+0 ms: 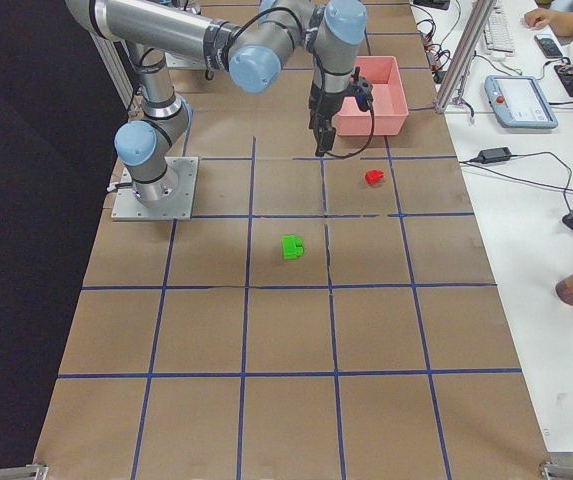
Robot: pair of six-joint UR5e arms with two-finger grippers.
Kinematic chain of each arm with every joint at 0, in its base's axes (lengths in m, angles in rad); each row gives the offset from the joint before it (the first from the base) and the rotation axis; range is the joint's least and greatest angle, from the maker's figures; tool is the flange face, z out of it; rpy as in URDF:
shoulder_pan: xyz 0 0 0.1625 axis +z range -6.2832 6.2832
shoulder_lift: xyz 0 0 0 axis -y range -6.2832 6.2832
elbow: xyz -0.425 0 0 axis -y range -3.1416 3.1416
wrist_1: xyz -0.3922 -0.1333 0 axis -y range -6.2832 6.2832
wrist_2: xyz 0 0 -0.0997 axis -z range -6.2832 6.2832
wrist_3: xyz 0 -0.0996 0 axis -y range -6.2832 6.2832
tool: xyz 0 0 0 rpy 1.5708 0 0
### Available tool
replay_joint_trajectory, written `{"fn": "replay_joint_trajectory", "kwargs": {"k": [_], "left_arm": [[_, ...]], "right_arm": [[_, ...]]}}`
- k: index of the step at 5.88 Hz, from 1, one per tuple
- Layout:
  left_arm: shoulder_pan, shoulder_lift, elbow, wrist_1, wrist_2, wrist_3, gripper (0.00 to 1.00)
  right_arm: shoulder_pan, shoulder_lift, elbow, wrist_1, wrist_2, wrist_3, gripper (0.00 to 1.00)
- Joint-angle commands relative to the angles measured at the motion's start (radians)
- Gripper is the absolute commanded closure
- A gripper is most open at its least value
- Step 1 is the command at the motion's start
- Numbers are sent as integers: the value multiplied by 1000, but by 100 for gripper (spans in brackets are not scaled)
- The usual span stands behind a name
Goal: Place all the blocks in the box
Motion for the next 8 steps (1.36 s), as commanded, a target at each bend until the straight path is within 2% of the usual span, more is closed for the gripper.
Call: {"fn": "replay_joint_trajectory", "kwargs": {"k": [1,2,3,4,5,7,8], "left_arm": [[99,-61,-120,236,0,141,6],[128,-102,-146,277,-2,171,6],[151,-160,-181,373,-4,204,4],[151,-186,-232,466,-4,205,4],[155,-243,-260,564,0,214,2],[155,-292,-258,595,27,238,5],[155,-282,-246,584,27,267,46]], "right_arm": [[-151,63,49,-94,4,-185,0],[-165,65,158,-262,1,-185,0],[-165,67,291,-452,1,-183,0],[-165,90,373,-592,1,-168,0],[-165,141,393,-622,1,-148,0],[-165,218,396,-624,1,-43,0],[-165,237,402,-624,1,-42,0]]}}
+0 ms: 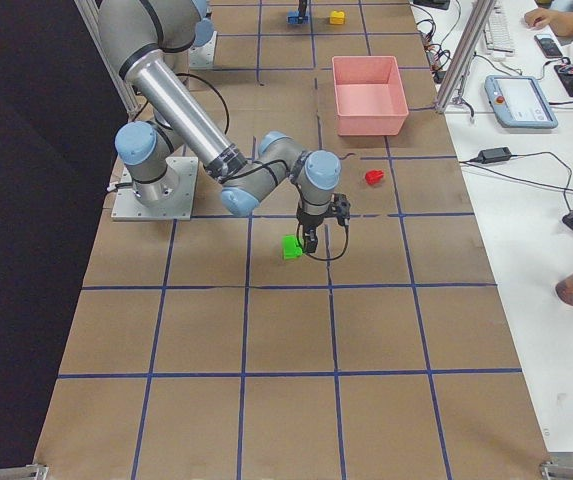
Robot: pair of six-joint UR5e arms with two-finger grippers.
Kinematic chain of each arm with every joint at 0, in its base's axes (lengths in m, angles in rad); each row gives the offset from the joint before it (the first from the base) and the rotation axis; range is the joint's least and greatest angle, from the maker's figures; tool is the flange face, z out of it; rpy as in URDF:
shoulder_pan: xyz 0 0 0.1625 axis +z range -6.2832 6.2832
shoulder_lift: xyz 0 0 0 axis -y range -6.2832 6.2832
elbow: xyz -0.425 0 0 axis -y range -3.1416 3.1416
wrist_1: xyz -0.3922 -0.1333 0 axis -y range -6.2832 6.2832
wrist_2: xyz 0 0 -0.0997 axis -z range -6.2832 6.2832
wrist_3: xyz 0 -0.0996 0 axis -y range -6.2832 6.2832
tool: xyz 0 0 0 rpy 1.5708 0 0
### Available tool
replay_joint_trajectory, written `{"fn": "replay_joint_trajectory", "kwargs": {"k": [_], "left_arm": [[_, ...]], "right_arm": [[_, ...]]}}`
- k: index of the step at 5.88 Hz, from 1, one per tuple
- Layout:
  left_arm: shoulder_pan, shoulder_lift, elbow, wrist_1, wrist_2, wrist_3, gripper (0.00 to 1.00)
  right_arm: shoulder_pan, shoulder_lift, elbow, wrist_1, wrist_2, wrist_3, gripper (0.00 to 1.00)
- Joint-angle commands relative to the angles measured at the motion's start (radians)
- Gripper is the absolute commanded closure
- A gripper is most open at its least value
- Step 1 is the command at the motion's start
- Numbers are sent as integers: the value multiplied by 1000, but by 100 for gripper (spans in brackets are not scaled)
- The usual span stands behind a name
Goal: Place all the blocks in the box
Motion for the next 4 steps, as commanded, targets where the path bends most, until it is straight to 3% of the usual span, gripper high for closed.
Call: {"fn": "replay_joint_trajectory", "kwargs": {"k": [1,2,4], "left_arm": [[0,9,10,-7,4,41,83],[-3,16,10,-7,3,76,100],[-73,90,27,-81,-6,84,100]], "right_arm": [[0,45,11,-3,-1,10,0],[0,62,12,-3,-5,10,0],[0,90,12,-1,-50,10,1]]}}
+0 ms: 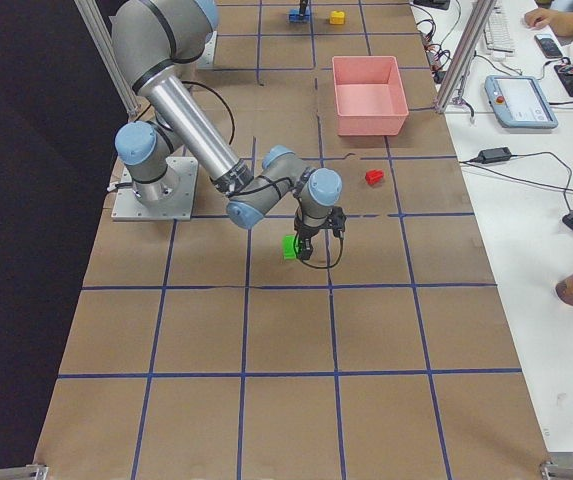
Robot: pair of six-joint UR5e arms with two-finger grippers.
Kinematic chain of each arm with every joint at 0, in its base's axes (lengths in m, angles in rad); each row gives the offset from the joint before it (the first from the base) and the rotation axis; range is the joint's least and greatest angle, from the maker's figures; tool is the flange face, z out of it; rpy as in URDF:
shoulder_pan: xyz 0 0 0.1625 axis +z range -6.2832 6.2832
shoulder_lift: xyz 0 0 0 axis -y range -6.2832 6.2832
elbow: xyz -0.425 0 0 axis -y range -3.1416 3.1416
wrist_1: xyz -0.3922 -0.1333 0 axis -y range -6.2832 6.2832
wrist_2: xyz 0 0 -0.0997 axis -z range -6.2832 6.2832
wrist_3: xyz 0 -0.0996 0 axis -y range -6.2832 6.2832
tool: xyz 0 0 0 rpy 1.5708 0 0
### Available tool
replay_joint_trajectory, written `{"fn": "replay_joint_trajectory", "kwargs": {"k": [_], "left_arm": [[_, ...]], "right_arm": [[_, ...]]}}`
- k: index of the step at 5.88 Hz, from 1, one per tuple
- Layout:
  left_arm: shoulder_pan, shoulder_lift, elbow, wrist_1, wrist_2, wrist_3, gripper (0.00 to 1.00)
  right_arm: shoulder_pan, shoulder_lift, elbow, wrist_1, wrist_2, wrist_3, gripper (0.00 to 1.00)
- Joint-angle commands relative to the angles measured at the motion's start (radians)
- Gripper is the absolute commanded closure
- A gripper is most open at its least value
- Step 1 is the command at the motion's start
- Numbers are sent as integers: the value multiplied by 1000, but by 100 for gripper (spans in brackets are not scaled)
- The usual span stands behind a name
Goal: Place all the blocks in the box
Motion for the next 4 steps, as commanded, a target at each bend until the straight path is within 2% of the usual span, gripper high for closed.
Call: {"fn": "replay_joint_trajectory", "kwargs": {"k": [1,3,4], "left_arm": [[-137,87,89,-188,-4,4,100],[-367,92,242,-270,-4,-5,100],[-485,72,351,-345,-7,-22,100]], "right_arm": [[0,12,0,0,-27,2,16],[0,12,0,0,-27,3,55],[0,9,-6,0,-21,3,67]]}}
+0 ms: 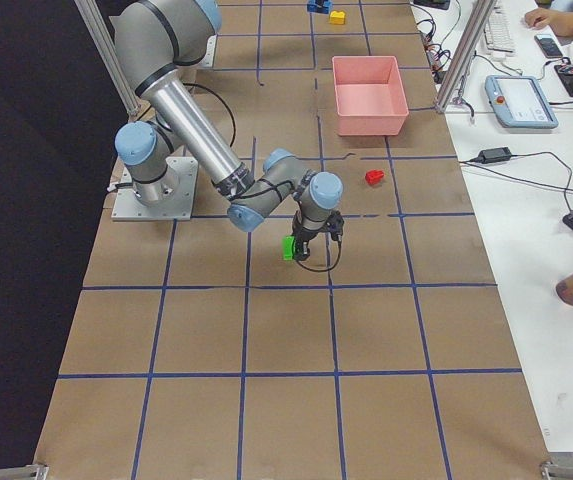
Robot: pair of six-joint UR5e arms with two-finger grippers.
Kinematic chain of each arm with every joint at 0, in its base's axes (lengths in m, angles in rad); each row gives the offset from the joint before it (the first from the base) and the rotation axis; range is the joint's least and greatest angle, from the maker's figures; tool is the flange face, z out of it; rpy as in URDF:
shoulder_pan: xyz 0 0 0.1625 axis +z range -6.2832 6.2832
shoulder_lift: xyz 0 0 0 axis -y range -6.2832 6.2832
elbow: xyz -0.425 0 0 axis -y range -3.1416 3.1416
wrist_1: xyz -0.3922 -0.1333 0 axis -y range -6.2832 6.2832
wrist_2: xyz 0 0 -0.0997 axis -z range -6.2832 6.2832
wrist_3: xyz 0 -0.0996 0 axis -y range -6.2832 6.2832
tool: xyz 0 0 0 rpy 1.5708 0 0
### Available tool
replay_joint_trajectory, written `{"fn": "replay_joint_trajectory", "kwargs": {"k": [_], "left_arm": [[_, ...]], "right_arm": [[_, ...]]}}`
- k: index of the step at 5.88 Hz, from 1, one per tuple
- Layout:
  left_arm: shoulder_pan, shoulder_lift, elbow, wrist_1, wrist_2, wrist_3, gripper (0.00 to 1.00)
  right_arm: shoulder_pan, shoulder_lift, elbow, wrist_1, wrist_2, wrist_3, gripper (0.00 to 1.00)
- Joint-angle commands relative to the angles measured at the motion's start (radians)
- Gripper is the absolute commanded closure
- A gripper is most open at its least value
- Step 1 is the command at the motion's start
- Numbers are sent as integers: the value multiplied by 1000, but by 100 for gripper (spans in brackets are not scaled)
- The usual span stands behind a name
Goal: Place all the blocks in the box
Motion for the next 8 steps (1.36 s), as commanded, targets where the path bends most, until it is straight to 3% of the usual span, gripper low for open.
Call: {"fn": "replay_joint_trajectory", "kwargs": {"k": [1,3,4,5,6,7,8], "left_arm": [[-230,-51,185,-95,-2,-31,100],[-414,-162,311,-91,-7,-97,100],[-457,-240,325,-50,-2,-122,100],[-461,-323,333,113,-7,-122,100],[-470,-356,344,130,-5,-127,97],[-472,-356,347,124,-2,-130,4],[-458,-343,345,118,-2,-130,1]], "right_arm": [[2,-16,-21,5,9,2,69],[31,-39,-193,85,19,14,69],[69,-42,-331,223,27,25,69],[112,-42,-480,391,32,79,69],[183,-42,-603,531,38,147,69],[271,-42,-671,590,38,234,69],[366,-42,-705,613,39,361,69]]}}
